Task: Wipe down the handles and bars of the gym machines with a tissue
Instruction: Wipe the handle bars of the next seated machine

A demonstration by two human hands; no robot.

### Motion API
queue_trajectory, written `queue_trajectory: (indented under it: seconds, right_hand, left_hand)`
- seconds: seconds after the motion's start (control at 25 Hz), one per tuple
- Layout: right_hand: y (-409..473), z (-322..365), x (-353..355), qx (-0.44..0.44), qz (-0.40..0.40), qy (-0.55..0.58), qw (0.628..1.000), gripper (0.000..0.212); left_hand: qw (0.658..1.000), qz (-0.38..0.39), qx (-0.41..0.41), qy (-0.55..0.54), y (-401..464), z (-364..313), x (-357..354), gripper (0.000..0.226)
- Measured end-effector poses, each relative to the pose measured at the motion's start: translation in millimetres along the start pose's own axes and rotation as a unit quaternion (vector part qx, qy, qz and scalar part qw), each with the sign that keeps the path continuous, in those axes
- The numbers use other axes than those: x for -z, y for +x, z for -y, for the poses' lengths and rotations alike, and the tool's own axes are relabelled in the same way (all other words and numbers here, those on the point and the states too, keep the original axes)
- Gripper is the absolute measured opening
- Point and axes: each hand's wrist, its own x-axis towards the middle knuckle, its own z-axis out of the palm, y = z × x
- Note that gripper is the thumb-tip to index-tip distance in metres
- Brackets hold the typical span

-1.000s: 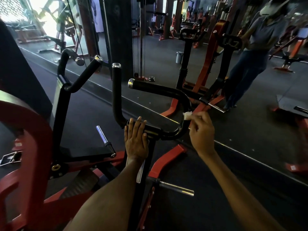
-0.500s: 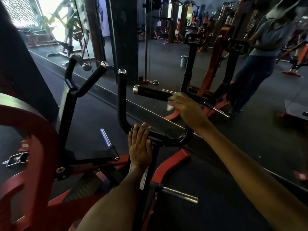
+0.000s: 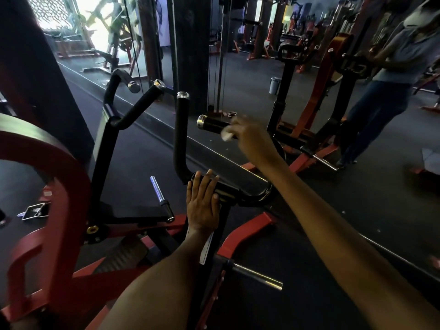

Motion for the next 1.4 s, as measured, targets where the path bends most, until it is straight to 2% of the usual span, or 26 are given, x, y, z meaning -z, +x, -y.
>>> queue_trajectory:
  seconds: [0.12,0.2,0.24,0.28,0.36,0.48,0.56,0.64,0.8,0.92,0.96,1.0,1.08,1.12,1.2,1.24,1.28,1.36,1.4]
  right_hand:
    - [-40.6,-20.5,29.8,-0.118,-0.067,0.013,0.991,0.015]
    - [-10.2,-15.4,26.5,-0.17,-0.109,0.026,0.979,0.014]
    - [14.2,-7.5,17.8,-0.161,-0.1,0.062,0.98,0.015]
    - [40.5,-0.9,6.2,-0.137,-0.066,0.106,0.983,0.017]
    - [82.6,12.4,-7.0,-0.131,0.079,0.181,0.972,0.024]
    - [94.8,-12.8,-2.9,-0.208,0.229,0.187,0.932,0.034]
    - [77.1,-38.0,15.9,-0.26,0.309,0.246,0.881,0.034]
    - [49.5,-57.0,32.3,-0.294,0.341,0.37,0.813,0.03]
    - [-19.0,-98.3,33.9,-0.351,0.303,0.495,0.735,0.023]
    - [-68.7,-91.6,15.7,-0.395,0.162,0.605,0.672,0.022]
    - [-83.7,-79.2,7.6,-0.411,0.124,0.597,0.678,0.019]
    - [-98.9,-70.0,-1.7,-0.423,0.104,0.563,0.702,0.018]
    - [-123.8,-61.0,-13.6,-0.431,0.092,0.394,0.807,0.021]
    - [-129.8,-67.4,-16.9,-0.447,0.042,0.307,0.839,0.02]
    - [-119.6,-73.1,-3.3,-0.47,-0.126,0.219,0.846,0.023]
    - [-106.3,-71.5,6.2,-0.413,-0.193,0.186,0.87,0.025]
    - [-92.8,-63.0,13.9,-0.329,-0.222,0.143,0.907,0.026]
    - [-81.0,-42.4,13.6,-0.188,-0.223,0.109,0.95,0.027]
    - [-87.6,-35.3,6.7,-0.168,-0.219,0.087,0.957,0.029]
  left_hand:
    - [1.0,-0.002,0.002,0.002,0.2,-0.7,-0.6,0.045]
    - [1.0,0.003,0.002,0.001,0.4,0.1,-0.7,0.045]
    - [1.0,0.004,0.0,0.003,-0.4,0.6,-0.5,0.045]
    - [1.0,0.004,-0.002,0.006,-1.0,0.8,-0.4,0.045]
    - [1.0,0.008,0.002,0.004,-0.2,0.8,-0.2,0.047]
    - [1.0,0.007,0.002,0.007,-2.1,-0.2,-1.5,0.045]
    - [1.0,0.007,0.0,0.005,-1.4,1.1,-1.8,0.045]
    - [1.0,0.007,-0.003,0.002,-0.8,2.2,-2.3,0.048]
    - [1.0,0.01,-0.001,0.004,0.0,3.1,-2.4,0.047]
    - [1.0,0.007,-0.005,0.004,-0.9,2.8,-2.5,0.044]
    - [1.0,0.007,-0.005,0.003,-0.4,2.6,-2.3,0.044]
    - [1.0,0.006,-0.007,0.003,0.1,2.3,-2.1,0.044]
    - [1.0,0.0,-0.011,0.002,-0.6,1.3,-1.1,0.044]
    - [1.0,-0.001,-0.012,0.001,-0.8,0.8,-0.5,0.044]
    - [1.0,0.001,-0.014,-0.001,-0.2,0.2,0.1,0.043]
    - [1.0,0.003,-0.015,0.001,-0.3,-0.5,0.2,0.043]
    - [1.0,0.005,-0.015,0.002,-0.7,-1.3,0.1,0.044]
    - [1.0,0.006,-0.009,-0.001,0.0,-1.7,0.7,0.044]
    - [1.0,0.009,-0.006,-0.005,0.0,-1.5,1.0,0.044]
